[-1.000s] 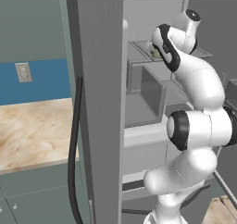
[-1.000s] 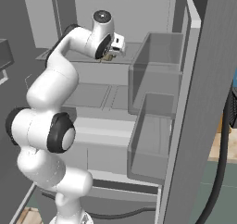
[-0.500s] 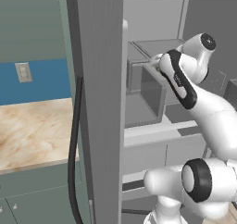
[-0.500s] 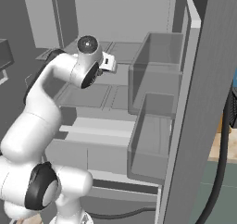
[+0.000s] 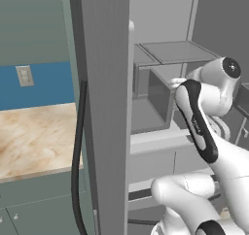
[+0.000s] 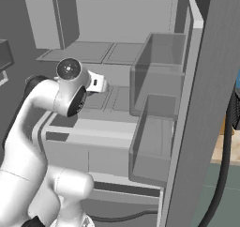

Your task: Retrieve the sausage and cheese from the fridge and place them on the cutting board on the counter.

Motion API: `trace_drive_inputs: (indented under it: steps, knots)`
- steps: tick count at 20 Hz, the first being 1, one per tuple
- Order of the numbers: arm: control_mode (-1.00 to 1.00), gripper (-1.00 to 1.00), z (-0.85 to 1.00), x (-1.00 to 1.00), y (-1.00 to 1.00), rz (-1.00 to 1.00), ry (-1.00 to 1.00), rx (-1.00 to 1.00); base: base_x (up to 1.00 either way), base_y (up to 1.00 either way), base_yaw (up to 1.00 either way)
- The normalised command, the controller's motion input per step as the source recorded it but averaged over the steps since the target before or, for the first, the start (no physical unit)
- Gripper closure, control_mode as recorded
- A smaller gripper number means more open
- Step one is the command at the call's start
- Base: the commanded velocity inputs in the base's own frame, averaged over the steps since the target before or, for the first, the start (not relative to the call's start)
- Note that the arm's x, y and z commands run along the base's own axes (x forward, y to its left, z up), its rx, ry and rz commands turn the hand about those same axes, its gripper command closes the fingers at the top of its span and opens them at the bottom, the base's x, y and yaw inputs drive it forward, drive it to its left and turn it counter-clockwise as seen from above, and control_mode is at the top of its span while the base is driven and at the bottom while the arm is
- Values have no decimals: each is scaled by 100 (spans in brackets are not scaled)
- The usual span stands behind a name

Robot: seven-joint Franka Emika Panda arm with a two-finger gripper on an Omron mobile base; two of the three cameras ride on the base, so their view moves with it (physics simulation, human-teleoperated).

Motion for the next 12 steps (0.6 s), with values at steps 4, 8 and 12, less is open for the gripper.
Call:
trace_drive_inputs:
  steps: [4, 8, 12]
  knots:
    - [-100, 100, -69, -72, 37, -4, -2, -21, 0, 0, 0]
    - [-100, 100, -51, -54, 28, -6, 0, -10, 0, 0, 0]
    - [-100, 100, -19, -20, 10, -1, 0, -2, 0, 0, 0]
